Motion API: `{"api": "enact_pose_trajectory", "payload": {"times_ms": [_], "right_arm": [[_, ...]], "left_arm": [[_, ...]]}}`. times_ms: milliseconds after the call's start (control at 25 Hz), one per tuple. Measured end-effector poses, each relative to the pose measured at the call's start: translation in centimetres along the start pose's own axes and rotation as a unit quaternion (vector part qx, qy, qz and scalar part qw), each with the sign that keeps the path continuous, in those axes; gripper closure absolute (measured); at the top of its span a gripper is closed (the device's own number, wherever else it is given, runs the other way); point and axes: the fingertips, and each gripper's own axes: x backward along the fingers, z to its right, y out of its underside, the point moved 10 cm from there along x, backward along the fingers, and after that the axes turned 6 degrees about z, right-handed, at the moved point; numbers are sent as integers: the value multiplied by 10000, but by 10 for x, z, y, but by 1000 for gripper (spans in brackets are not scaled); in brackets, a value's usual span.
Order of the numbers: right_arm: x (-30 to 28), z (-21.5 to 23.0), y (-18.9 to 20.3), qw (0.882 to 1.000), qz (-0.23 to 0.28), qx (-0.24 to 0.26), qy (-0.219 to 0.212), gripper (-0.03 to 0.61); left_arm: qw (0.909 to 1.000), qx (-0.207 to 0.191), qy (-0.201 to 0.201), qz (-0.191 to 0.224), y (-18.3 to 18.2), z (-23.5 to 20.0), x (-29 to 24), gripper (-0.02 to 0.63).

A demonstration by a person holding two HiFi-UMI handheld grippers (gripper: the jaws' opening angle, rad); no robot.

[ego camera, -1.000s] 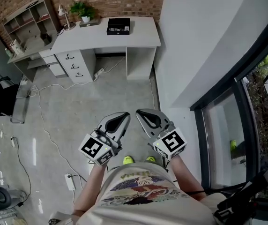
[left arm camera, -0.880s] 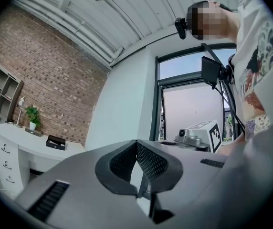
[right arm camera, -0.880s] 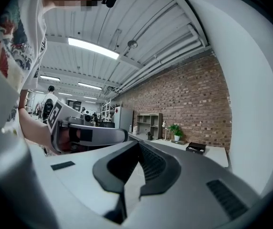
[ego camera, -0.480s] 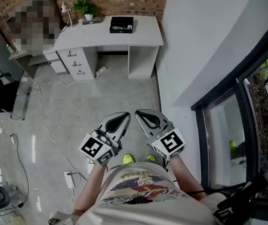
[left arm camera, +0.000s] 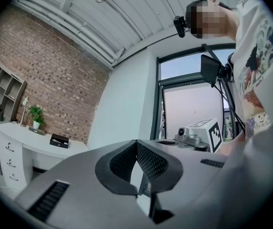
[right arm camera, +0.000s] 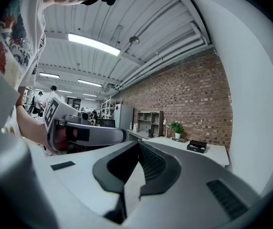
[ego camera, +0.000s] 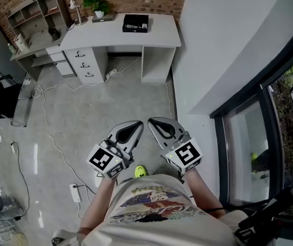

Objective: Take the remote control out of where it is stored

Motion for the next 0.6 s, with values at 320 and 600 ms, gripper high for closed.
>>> {"api": "enact_pose_trajectory", "payload": {"times_ms": [320, 600], "right_arm": [[2, 4, 3, 9999, -104, 0, -5, 571], [-13, 23, 12, 9997, -154, -143, -77, 571]], "left_arm": [[9999, 117, -36, -23, 12, -1, 1, 611], [9996, 124, -231, -107, 14, -15, -8, 611]]}}
